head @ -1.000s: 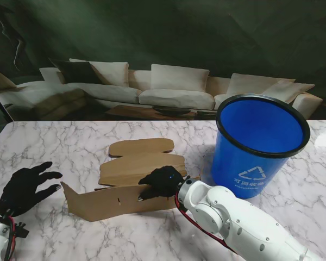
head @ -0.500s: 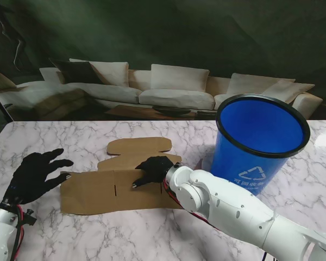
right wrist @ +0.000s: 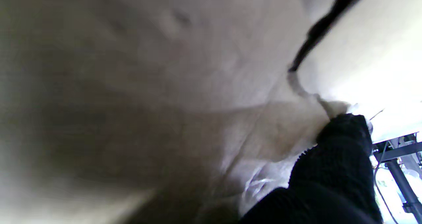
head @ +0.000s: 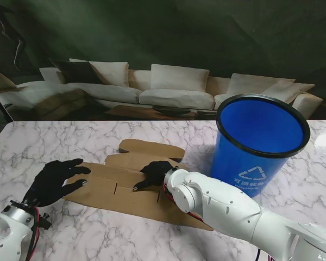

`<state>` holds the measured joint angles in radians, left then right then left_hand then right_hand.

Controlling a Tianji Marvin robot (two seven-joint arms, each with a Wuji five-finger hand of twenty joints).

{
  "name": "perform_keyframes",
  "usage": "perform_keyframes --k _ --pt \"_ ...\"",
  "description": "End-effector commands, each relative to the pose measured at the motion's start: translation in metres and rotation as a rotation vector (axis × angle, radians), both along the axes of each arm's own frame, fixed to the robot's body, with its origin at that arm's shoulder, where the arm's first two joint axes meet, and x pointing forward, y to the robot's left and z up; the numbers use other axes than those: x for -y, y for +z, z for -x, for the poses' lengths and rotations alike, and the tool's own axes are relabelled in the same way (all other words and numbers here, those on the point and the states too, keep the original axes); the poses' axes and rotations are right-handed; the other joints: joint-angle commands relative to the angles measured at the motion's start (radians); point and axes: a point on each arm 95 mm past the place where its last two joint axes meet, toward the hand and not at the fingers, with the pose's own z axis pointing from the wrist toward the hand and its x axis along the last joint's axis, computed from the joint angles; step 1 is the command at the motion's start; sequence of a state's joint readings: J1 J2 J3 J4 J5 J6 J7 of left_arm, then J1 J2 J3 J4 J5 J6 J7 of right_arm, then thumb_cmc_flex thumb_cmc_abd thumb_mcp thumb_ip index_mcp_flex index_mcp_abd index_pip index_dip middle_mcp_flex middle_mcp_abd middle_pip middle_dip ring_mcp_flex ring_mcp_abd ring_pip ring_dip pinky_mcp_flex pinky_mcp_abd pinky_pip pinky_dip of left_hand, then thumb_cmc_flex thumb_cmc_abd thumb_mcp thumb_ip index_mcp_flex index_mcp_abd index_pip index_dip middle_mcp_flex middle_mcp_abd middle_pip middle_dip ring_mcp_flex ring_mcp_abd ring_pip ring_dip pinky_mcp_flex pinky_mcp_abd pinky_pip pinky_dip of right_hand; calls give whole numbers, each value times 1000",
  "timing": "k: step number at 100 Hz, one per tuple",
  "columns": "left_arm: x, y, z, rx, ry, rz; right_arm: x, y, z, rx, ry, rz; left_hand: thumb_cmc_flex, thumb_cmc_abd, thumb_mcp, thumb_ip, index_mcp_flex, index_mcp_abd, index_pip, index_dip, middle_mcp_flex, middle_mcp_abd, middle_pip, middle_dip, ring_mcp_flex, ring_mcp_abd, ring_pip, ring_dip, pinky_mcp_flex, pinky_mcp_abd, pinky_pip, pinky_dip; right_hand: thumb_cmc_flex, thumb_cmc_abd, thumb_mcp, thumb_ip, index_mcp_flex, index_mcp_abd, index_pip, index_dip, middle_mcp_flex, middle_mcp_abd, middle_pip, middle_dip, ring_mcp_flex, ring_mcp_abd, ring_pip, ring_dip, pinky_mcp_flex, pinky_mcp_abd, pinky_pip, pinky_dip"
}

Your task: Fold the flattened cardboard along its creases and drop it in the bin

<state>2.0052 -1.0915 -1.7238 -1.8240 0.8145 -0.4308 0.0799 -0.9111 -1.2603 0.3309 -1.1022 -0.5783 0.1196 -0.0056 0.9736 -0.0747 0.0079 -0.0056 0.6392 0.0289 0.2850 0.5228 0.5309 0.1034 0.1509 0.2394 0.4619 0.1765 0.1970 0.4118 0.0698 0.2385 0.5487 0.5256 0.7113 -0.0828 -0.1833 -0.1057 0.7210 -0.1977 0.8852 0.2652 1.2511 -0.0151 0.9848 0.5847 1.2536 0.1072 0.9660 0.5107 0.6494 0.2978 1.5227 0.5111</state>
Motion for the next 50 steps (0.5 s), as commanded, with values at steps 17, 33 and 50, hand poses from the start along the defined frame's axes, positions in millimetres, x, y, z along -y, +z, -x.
perform_keyframes --k 17,33,50 --pt "24 -27 4 -141 -70 35 5 -25 4 -22 30 47 -11 46 -18 3 17 36 -10 9 88 22 40 75 65 17 77 86 11 16 143 67 169 26 154 46 -41 -87 24 -25 -36 -18 -42 -21 -28 -3 -55 -10 -26 8 -26 -15" --pt "37 -40 4 -210 -122 49 6 -28 5 -28 40 45 -16 55 -18 3 10 37 -14 4 71 24 27 72 55 21 70 90 11 6 159 68 171 22 155 47 -58 -94 28 -42 -48 -18 -63 -32 -39 -5 -79 -13 -36 5 -36 -17" --pt "43 -53 3 -272 -134 71 9 -31 5 -35 62 43 -20 66 -19 2 -3 42 -21 -2 63 25 20 66 44 22 52 78 2 4 141 48 162 27 155 48 -65 -107 32 -53 -72 -16 -94 -47 -67 -9 -115 -17 -75 -3 -66 -23"
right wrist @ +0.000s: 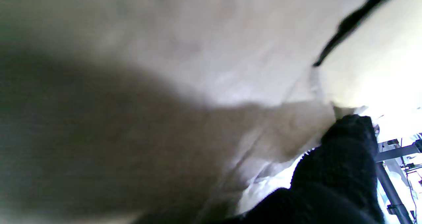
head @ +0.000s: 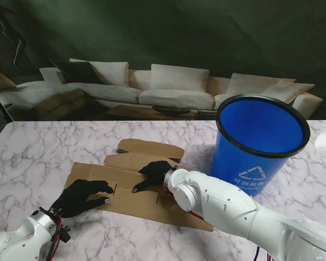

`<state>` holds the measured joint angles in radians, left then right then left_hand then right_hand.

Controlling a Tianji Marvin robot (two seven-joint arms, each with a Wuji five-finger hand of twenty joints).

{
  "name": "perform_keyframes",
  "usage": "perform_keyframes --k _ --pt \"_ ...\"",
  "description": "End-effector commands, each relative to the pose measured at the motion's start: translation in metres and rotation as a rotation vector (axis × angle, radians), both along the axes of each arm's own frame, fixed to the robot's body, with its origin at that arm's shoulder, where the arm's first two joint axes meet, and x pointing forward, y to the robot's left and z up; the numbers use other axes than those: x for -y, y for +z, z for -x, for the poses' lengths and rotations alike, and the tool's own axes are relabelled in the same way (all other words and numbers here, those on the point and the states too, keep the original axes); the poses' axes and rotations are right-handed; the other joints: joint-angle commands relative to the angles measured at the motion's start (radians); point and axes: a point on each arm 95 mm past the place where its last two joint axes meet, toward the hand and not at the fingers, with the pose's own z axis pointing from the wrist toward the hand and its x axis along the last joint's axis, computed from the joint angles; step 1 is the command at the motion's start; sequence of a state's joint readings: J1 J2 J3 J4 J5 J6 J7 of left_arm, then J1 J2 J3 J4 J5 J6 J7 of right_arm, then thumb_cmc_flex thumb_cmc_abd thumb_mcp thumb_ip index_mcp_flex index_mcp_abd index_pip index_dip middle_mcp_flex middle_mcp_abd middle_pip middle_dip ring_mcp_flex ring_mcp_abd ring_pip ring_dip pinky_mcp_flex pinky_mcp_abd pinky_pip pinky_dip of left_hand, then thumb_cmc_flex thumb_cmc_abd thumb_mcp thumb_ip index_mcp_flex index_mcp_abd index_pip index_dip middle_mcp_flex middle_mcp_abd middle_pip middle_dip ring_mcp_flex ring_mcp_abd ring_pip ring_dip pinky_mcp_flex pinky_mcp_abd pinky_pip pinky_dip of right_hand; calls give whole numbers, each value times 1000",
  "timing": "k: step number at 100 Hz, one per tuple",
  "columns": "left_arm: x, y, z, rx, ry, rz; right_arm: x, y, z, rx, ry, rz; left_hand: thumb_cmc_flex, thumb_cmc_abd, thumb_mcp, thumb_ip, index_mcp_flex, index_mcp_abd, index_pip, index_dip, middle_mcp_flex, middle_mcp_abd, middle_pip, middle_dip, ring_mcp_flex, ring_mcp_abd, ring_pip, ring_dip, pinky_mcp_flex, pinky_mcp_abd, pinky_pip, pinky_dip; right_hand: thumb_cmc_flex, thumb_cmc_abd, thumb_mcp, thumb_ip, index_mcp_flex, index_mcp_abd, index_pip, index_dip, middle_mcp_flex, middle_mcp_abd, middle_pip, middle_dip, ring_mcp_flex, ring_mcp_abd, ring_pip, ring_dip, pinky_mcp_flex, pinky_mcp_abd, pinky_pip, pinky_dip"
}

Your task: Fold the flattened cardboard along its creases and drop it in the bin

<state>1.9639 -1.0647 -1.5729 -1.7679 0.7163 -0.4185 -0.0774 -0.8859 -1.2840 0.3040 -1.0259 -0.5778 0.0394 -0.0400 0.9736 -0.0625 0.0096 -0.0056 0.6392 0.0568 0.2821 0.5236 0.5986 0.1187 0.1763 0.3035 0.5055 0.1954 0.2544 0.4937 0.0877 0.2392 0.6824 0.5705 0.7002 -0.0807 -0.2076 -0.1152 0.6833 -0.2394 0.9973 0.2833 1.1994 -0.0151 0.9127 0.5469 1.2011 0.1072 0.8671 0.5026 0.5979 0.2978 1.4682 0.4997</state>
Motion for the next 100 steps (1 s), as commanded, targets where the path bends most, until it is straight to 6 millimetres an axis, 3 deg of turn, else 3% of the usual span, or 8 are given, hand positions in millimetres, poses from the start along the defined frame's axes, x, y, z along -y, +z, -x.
perform_keyframes --k 1,18,33,49,54,72,75,100 --pt "2 -11 1 -56 -1 14 9 -24 11 -43 11 47 -20 55 -21 2 -2 16 -18 -2 -4 11 -4 2 1 4 -6 -4 -16 3 7 3 173 25 179 58 -28 -66 -81 -72 -22 -16 -24 -10 -16 -9 -19 -9 -27 -3 -14 -12" --pt "3 -23 2 -136 -6 -2 11 -24 12 -45 21 52 -29 64 -24 1 7 23 -18 -7 5 14 -2 2 -3 8 -14 -13 -19 1 -3 -9 169 19 181 61 -50 -49 -84 -82 -41 -20 -50 -24 -34 -17 -54 -12 -44 -3 -37 -11" --pt "0 -34 0 -201 8 -30 15 -20 11 -40 39 62 -35 74 -25 1 1 35 -29 -19 7 18 -7 -2 -10 16 -23 -23 -21 0 -14 -21 96 -18 197 78 -74 5 -149 -68 -123 -23 -113 -61 -104 -37 -156 -24 -96 -15 -99 -17" --pt "-3 -41 -3 -249 28 -43 21 -12 11 -32 37 55 -43 87 -28 0 -11 47 -44 -35 -15 24 -19 -8 -33 18 -36 -36 -27 -7 -30 -33 11 -5 215 97 -90 46 -241 -10 -192 -18 -157 -97 -162 -46 -236 -40 -142 -7 -160 -30" --pt "-3 -43 -3 -265 32 -50 23 -9 11 -31 30 45 -46 91 -29 0 -13 52 -55 -54 -25 26 -26 -14 -42 20 -41 -45 -28 -10 -40 -42 -23 -7 254 96 -97 59 -291 72 -219 -14 -162 -112 -183 -47 -262 -42 -160 -4 -181 -32" --pt "-5 -47 -4 -302 39 -65 31 2 10 -18 7 -1 -54 94 -31 -1 -30 66 -65 -68 -50 35 -42 -25 -63 20 -53 -59 -33 -16 -53 -51 -70 -15 286 96 -155 82 -320 96 -313 -2 -199 -138 -265 -54 -338 -73 -221 6 -243 -54" --pt "-6 -47 -4 -307 40 -67 32 4 10 -15 2 -13 -55 95 -32 -1 -34 70 -68 -71 -54 36 -45 -27 -67 20 -55 -61 -34 -19 -56 -53 -135 -41 393 84 -170 87 -336 120 -344 2 -196 -167 -286 -55 -358 -81 -235 8 -257 -55" --pt "-7 -48 -4 -346 35 -92 39 21 9 20 -8 -74 -68 98 -33 -2 -55 83 -87 -87 -73 40 -56 -37 -86 20 -62 -72 -37 -27 -73 -62 -272 -102 545 65 -284 121 -364 114 -596 35 -243 -190 -500 -61 -451 -143 -359 8 -345 -69"
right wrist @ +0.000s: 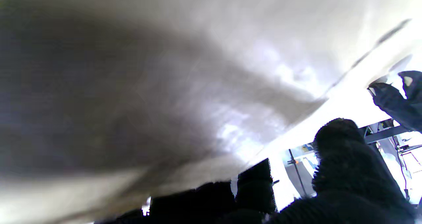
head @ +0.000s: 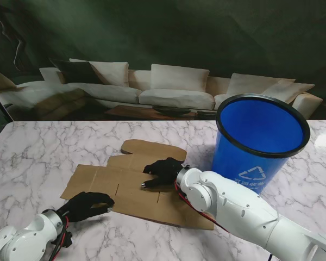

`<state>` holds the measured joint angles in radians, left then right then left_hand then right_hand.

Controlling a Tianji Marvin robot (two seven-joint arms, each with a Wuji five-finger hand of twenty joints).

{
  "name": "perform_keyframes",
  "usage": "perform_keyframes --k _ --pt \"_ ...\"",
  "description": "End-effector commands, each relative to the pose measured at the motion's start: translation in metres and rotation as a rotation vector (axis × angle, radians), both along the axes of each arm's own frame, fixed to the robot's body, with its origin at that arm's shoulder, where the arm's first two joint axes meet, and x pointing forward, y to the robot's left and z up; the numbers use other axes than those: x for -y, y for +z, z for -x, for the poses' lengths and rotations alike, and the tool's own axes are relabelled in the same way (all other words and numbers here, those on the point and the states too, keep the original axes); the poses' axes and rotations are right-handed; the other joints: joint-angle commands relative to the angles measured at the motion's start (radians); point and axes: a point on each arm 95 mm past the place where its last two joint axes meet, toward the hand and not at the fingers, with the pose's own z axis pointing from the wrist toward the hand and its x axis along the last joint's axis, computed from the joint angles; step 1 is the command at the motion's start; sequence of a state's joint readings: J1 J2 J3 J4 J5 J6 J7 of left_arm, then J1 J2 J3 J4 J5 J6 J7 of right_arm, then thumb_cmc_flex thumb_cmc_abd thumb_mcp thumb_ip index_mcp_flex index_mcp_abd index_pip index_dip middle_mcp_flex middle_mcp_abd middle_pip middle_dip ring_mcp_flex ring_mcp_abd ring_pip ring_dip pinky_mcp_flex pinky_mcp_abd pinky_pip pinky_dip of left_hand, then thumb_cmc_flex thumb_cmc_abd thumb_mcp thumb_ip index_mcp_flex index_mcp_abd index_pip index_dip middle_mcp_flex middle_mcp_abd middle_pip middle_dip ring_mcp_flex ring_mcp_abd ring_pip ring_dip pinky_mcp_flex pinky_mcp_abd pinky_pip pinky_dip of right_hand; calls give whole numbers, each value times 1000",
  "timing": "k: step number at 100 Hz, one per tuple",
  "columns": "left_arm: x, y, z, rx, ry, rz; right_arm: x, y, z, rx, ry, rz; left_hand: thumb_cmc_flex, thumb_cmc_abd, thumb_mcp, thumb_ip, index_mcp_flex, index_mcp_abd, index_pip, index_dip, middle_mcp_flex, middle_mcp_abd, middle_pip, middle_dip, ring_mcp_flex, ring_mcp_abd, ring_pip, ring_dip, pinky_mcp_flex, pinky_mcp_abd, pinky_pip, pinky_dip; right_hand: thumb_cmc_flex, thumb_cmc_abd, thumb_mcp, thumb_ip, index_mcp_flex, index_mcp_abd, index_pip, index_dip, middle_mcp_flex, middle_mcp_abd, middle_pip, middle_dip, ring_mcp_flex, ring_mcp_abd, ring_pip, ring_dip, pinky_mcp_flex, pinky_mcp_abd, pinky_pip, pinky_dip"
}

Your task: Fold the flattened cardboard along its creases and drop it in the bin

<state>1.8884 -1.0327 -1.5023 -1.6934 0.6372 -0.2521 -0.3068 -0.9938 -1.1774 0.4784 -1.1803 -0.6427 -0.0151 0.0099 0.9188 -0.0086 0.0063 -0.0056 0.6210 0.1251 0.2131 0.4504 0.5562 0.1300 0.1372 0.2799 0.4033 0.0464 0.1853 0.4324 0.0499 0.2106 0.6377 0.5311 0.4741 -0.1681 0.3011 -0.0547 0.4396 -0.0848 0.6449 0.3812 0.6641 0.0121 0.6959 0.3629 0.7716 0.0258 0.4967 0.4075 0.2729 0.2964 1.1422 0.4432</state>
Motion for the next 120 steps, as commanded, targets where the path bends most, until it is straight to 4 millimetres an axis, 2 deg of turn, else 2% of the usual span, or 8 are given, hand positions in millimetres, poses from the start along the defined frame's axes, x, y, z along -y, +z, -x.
perform_keyframes --k 1,42,54,60,68,87,105,120 --pt "-4 -13 7 -61 2 -27 3 5 1 20 4 -17 -13 44 -30 -2 -37 17 -18 -14 -31 28 -17 -14 14 169 7 -11 1 1 -29 -23 -48 -14 36 4 -44 -33 -13 16 -69 9 -28 -7 -80 22 -84 -49 -38 8 -22 -13" --pt "-6 -9 7 -109 -43 -70 15 49 0 154 -54 -126 -25 45 -31 -4 -31 8 -20 -20 -14 20 -14 -13 21 164 10 -17 3 -3 -39 -27 -45 -6 47 4 -15 -39 -17 16 -111 31 -40 -13 -122 31 -80 -61 -43 3 -17 -6" --pt "-7 -9 6 -116 -51 -76 19 54 -8 178 -88 -94 -26 45 -30 -4 -32 8 -20 -21 -10 21 -13 -12 22 165 10 -17 3 -3 -40 -27 -130 -13 67 2 -124 -25 -98 -10 -246 44 -112 -46 -228 41 -158 -109 -105 -4 -73 -24" --pt "-7 -9 6 -117 -53 -78 21 55 -13 182 -116 -65 -26 45 -30 -3 -31 8 -20 -21 -9 21 -13 -11 22 164 10 -17 6 -4 -39 -26 -210 -25 118 -12 -205 -101 -184 -50 -300 13 -179 -79 -281 43 -209 -140 -144 -14 -116 -29" --pt "-8 -8 6 -117 -55 -81 26 54 -21 185 -152 -28 -28 45 -30 -4 -31 8 -20 -22 -7 19 -13 -11 24 164 10 -17 6 -4 -39 -25 -244 -26 136 -17 -300 -100 -262 -90 -355 -6 -231 -101 -319 39 -254 -161 -167 -26 -152 -35" --pt "-8 -8 5 -118 -54 -82 41 49 -35 240 -215 82 -29 44 -30 -4 -33 9 -21 -23 -6 20 -14 -10 23 164 10 -17 5 -4 -41 -25 72 -72 115 34 -344 -109 -313 -106 -436 -4 -236 -107 -401 31 -336 -218 -224 -48 -248 -71" --pt "-8 -8 5 -117 -53 -79 57 42 -44 230 -246 205 -30 45 -30 -4 -34 9 -21 -23 -5 21 -14 -9 23 164 9 -16 5 -5 -43 -25 159 -232 296 106 -339 -106 -369 -107 -481 -4 -286 -137 -461 13 -395 -283 -257 -71 -314 -134" --pt "-6 -9 5 -124 -57 -78 68 33 -47 206 -260 301 -30 45 -30 -4 -35 8 -22 -23 -6 22 -15 -9 22 164 9 -17 4 -5 -45 -25 242 -304 378 121 -332 -128 -405 -104 -485 2 -349 -164 -478 19 -426 -303 -271 -69 -334 -158"
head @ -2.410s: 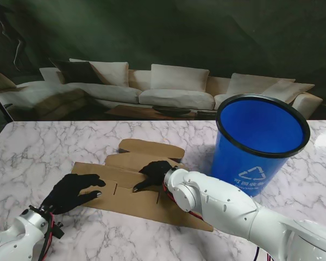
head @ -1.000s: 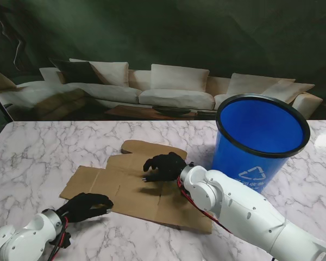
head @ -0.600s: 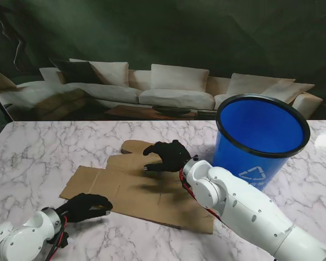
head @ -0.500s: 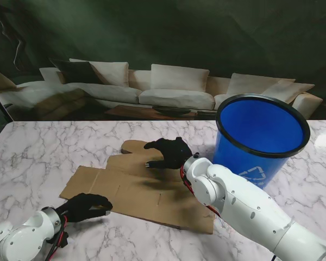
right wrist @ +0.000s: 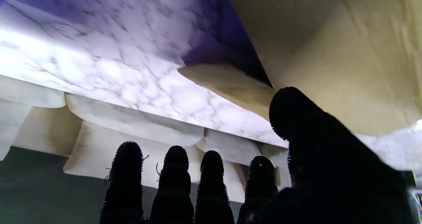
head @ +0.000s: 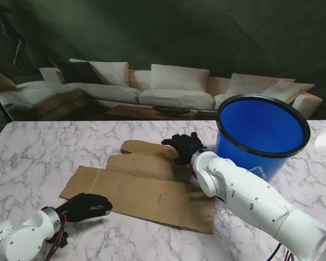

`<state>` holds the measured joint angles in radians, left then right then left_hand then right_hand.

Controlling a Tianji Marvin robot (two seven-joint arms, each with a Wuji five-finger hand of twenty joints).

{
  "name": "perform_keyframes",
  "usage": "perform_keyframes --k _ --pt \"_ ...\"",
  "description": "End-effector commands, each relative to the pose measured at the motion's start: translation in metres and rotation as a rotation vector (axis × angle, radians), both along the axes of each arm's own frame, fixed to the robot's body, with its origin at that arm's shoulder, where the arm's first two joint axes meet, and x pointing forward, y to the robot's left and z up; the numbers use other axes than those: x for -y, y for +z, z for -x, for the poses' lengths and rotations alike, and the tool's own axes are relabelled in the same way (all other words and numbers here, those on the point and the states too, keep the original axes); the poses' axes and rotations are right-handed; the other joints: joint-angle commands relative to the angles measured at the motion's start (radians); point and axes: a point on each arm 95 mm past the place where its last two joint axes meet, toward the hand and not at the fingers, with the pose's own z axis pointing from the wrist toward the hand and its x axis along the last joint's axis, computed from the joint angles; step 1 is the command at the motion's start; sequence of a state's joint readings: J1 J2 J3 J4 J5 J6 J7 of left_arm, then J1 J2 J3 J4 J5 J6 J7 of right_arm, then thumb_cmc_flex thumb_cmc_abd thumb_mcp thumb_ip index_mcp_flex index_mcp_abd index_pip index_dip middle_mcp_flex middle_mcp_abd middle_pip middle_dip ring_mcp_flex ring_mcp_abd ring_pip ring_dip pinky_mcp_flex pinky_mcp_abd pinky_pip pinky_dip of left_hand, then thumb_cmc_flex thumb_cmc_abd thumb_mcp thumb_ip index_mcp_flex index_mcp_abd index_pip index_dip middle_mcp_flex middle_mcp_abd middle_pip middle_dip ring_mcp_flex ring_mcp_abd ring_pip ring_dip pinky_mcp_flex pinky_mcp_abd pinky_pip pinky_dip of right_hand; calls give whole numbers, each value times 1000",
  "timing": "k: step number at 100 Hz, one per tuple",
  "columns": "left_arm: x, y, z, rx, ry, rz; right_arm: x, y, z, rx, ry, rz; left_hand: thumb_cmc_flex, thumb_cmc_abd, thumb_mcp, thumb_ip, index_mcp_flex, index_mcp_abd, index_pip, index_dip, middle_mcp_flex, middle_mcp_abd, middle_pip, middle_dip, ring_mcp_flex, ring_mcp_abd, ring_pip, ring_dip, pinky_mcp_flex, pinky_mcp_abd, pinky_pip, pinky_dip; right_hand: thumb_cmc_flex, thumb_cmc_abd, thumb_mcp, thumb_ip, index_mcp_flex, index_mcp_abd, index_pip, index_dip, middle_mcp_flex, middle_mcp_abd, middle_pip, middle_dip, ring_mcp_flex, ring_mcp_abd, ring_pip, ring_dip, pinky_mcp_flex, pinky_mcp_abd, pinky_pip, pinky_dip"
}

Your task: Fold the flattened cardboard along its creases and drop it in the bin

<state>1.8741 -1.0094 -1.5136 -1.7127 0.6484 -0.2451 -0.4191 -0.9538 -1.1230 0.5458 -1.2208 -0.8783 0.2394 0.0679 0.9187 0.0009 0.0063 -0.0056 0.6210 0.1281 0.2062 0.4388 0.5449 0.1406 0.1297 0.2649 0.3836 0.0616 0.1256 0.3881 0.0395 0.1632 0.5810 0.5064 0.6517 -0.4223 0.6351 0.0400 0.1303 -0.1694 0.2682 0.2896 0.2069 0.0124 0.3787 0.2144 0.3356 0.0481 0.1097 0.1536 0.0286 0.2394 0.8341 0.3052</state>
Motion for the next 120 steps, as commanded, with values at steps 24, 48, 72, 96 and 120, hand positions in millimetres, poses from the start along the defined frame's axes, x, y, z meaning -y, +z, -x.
perform_keyframes --k 24,48,72,96,120 --pt "-2 -15 7 -63 -4 -14 26 -26 -12 -36 -87 112 -31 35 -30 -4 -35 4 -14 -12 6 10 -7 7 42 149 69 28 14 41 10 1 142 -19 19 -16 -20 -52 -73 -3 -27 11 -82 -33 -47 2 -57 -61 -28 -13 -35 -43" --pt "-2 -15 8 -69 -6 -14 21 -35 -14 -22 -98 108 -33 35 -30 -4 -36 3 -14 -12 6 9 -7 7 41 148 68 28 15 41 8 1 99 63 -100 -51 -13 -26 -113 28 -27 16 -86 -32 -48 -4 -52 -59 -30 -16 -30 -49" --pt "-2 -15 9 -70 -7 -11 14 -39 -14 -30 -97 89 -33 34 -30 -4 -36 4 -15 -12 7 10 -7 7 41 148 68 28 14 41 6 1 110 116 -180 -51 -17 84 -58 79 -30 53 -54 -18 -30 -20 -59 -63 -10 -74 -6 -68" --pt "-2 -16 9 -73 -10 -7 12 -45 -18 -34 -102 117 -34 34 -30 -4 -38 3 -15 -12 7 9 -8 7 41 149 67 27 14 41 4 2 298 169 -302 -69 -18 29 -71 64 -26 32 -44 -15 -17 -28 -65 -66 -6 -84 31 -104" --pt "-1 -16 9 -77 -15 -3 5 -51 -21 -9 -115 96 -37 33 -30 -4 -38 2 -16 -12 6 9 -8 7 40 149 66 27 14 40 2 2 456 432 -634 -69 -14 -25 -49 71 -26 32 77 36 49 -15 -12 -36 22 -74 63 -100"
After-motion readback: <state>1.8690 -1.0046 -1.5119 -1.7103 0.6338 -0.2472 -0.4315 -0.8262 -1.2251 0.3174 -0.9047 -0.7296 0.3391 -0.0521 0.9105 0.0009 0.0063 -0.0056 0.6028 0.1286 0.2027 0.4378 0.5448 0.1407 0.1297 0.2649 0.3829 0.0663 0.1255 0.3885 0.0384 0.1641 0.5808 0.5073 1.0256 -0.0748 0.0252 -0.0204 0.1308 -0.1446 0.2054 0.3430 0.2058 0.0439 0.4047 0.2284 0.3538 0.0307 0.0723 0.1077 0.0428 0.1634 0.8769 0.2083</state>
